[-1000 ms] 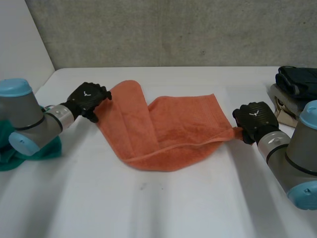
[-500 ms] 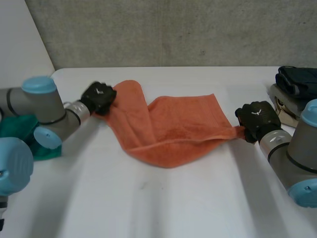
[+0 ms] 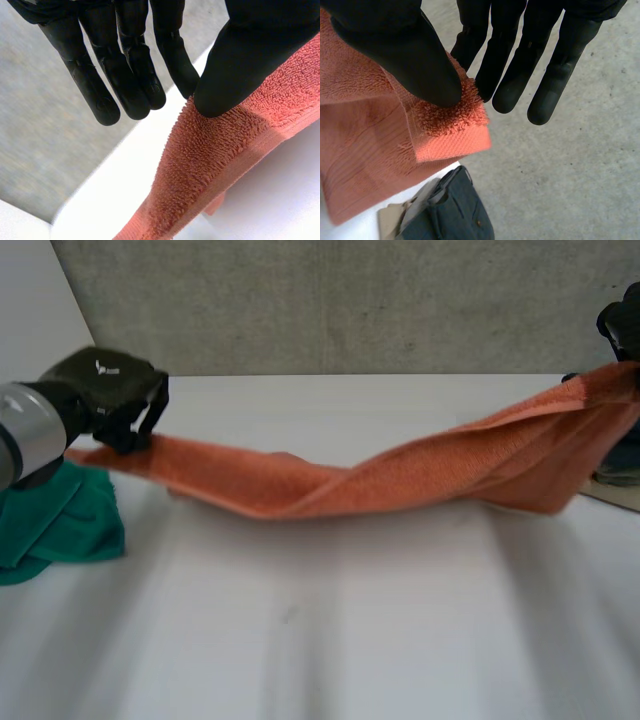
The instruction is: Fold the laundry.
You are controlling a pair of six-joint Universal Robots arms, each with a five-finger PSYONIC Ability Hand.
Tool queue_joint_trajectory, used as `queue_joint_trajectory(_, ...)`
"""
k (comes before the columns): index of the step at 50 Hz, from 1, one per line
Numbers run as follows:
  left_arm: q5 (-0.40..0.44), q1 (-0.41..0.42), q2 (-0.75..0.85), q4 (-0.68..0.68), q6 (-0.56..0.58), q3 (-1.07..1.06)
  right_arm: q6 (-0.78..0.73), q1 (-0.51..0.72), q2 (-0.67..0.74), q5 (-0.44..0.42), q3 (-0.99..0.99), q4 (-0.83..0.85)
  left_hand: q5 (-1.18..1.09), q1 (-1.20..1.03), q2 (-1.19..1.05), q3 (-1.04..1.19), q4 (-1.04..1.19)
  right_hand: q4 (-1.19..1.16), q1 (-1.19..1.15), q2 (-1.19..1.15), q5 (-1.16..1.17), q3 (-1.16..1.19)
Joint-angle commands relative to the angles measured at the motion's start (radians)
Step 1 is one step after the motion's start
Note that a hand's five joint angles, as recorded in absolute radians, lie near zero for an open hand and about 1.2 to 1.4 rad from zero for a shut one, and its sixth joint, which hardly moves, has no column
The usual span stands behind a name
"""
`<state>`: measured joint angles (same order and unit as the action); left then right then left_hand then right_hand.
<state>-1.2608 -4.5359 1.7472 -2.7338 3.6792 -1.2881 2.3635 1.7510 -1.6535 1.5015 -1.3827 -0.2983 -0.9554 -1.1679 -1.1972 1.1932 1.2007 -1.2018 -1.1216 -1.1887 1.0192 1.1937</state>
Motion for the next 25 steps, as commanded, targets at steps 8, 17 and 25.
queue_joint_trajectory(8, -0.037, -0.002, 0.265, 0.019, 0.005, 0.058, -0.110, 0.019, 0.386, 0.080, 0.122, -0.078, -0.266, -0.228, -0.199, 0.203, 0.196, -0.194, -0.275, -0.208, 0.203, 0.203)
queue_joint_trajectory(17, -0.163, 0.047, 0.561, -0.179, -0.010, 0.575, -0.030, 0.031, 0.581, 0.171, 0.407, 0.267, -0.266, -0.228, -0.199, 0.203, 0.196, -0.194, -0.275, -0.208, 0.203, 0.203)
queue_joint_trajectory(25, -0.198, 0.054, 0.575, -0.579, -0.116, 0.805, 0.057, 0.036, 0.549, 0.181, 0.473, 0.815, -0.266, -0.228, -0.199, 0.203, 0.196, -0.194, -0.275, -0.208, 0.203, 0.203)
